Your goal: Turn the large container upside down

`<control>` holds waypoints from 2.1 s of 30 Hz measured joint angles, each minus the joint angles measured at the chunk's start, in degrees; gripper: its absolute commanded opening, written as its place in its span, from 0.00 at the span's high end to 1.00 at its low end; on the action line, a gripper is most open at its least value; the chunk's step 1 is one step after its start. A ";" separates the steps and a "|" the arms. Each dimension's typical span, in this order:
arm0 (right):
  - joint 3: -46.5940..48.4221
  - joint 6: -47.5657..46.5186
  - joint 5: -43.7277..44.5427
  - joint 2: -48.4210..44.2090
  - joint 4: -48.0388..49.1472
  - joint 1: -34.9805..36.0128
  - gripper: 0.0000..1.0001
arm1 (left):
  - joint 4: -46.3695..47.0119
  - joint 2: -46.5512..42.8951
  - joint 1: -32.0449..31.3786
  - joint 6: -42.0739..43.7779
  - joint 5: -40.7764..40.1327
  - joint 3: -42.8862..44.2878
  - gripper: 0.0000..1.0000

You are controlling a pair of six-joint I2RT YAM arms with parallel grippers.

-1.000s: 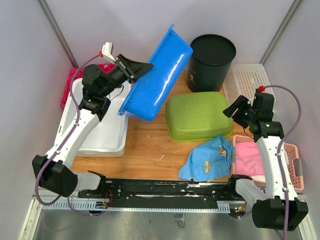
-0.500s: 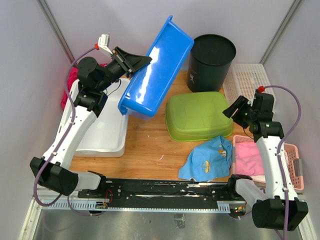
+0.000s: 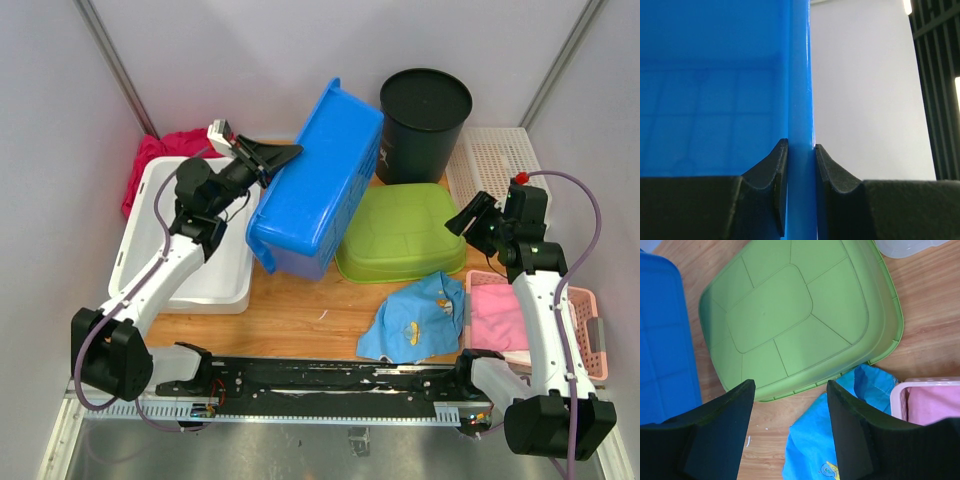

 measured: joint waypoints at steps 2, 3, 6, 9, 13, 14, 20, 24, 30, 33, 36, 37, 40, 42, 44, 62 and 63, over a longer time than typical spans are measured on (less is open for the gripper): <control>0.00 0.00 0.00 0.00 0.02 0.00 0.39 | 1.57 -0.17 0.00 -1.95 -1.11 -3.56 1.00; 0.00 0.00 0.00 0.00 0.00 0.00 0.39 | 2.99 -0.17 0.02 -2.82 -1.60 -5.46 1.00; 0.00 0.00 0.00 -0.02 0.02 0.00 0.39 | 7.56 0.22 0.20 -6.03 -2.91 -11.21 1.00; 0.00 -0.04 -0.02 -0.02 -0.02 0.00 0.39 | 14.97 1.03 1.25 -9.70 -3.87 -15.30 1.00; 0.00 -0.66 -0.33 -0.04 -0.11 0.00 0.38 | 20.63 2.10 2.67 -11.58 -4.33 -18.18 1.00; 0.00 -0.87 -0.50 -0.09 -0.13 0.00 0.38 | 20.59 2.10 3.02 -11.28 -4.35 -18.29 1.00; 0.20 -2.10 -1.84 -0.59 -0.24 0.00 0.37 | 10.99 -1.62 3.78 -3.04 -6.56 -17.22 0.51; 0.42 -2.45 -3.48 -0.83 -0.07 0.00 0.34 | -1.99 -4.70 3.96 6.51 -11.43 -15.32 0.26; 0.48 -2.56 -7.34 -0.92 2.32 2.69 0.28 | -17.77 -5.33 5.07 17.97 -18.36 -11.10 0.11; 0.48 -2.43 -7.78 -0.94 4.46 8.39 0.26 | -25.81 -4.96 5.07 25.03 -21.84 -6.16 0.02; 0.66 -2.32 -7.96 -0.39 6.95 16.39 0.26 | -33.35 -3.89 4.98 32.28 -26.10 -0.96 0.01; 0.96 -2.36 -7.91 0.17 7.63 19.04 0.26 | -36.28 -3.45 4.98 34.58 -27.61 0.57 0.01; 2.54 -3.10 -7.52 2.51 9.20 25.66 0.26 | -41.72 -2.10 5.11 40.17 -31.17 4.02 0.01; 3.78 -4.15 -7.34 4.22 10.54 29.59 0.25 | -45.40 -1.01 5.31 43.58 -33.53 6.43 0.01; 4.72 -5.49 -7.58 5.31 11.93 32.81 0.25 | -48.61 0.20 5.42 46.73 -35.52 8.63 0.01; 10.45 -32.22 7.67 18.75 19.04 71.78 0.31 | -66.73 -6.23 8.48 57.57 -38.42 18.38 0.01; 10.45 -33.24 11.08 20.46 19.93 72.13 0.30 | -66.86 -6.40 8.50 57.57 -38.42 18.32 0.01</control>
